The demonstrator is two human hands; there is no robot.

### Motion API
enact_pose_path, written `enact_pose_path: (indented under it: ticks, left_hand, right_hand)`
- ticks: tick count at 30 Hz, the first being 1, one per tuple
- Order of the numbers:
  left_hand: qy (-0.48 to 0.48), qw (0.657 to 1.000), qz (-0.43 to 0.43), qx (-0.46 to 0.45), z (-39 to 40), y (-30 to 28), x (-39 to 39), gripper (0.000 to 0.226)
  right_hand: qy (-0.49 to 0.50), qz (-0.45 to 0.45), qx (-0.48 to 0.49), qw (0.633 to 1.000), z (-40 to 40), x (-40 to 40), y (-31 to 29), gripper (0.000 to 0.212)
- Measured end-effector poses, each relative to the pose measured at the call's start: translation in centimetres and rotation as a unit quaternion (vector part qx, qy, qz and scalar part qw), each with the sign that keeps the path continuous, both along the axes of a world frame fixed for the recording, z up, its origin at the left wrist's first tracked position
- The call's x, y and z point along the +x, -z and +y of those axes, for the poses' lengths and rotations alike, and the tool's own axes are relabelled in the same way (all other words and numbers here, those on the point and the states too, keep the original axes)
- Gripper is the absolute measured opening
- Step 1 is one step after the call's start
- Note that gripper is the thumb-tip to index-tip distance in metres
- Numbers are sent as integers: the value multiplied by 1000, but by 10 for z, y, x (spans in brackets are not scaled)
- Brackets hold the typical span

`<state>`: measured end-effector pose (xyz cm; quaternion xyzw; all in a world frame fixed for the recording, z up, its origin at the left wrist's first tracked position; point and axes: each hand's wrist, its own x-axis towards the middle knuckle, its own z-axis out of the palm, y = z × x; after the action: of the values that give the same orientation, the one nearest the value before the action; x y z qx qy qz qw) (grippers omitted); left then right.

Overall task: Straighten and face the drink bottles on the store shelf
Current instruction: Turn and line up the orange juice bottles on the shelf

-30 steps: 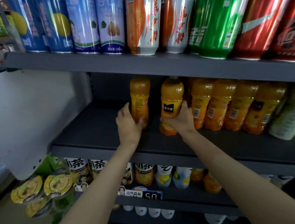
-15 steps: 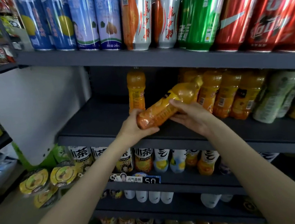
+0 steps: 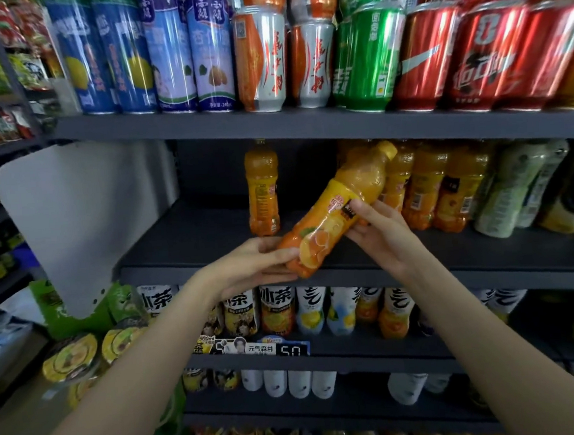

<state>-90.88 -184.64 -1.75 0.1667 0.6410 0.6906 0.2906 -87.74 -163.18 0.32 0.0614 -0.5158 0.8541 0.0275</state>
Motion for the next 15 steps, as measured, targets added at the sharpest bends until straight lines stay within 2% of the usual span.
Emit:
enact_pose_path:
  ticks: [2,4,5,7,9,11,13,15]
  left_hand:
    - [-14,1000,23,-4,7,1,5,61]
    - [-84,990,101,-58,16,4,9,59]
    - [-137,969,176,-105,19,5,10,58]
    - [-227,895,343,-170,23,9,9,62]
    - [-252,826,465,-193,25,10,10,66]
    - [-242,792,520,-209,26,9,12,68]
    - [-226,795,524,-206,26,9,13,68]
    - [-201,829,490,-179,24,7,13,65]
  right_hand:
    - [-4,9,8,1000,1,2,-2,59]
    - [17,-4,54,998,0,5,-6,49]
    - [30,-22,84,996,-1,6,-7,41]
    - [42,-67,104,991,-5,9,-6,35]
    - [48,-114,45,991,-9,10,-3,40]
    - [61,-149,-30,987,-11,13,0,37]
    - [76,-164,-60,982,-8,16,2,38]
    - [85,-156,-58,982,-3,16,4,50]
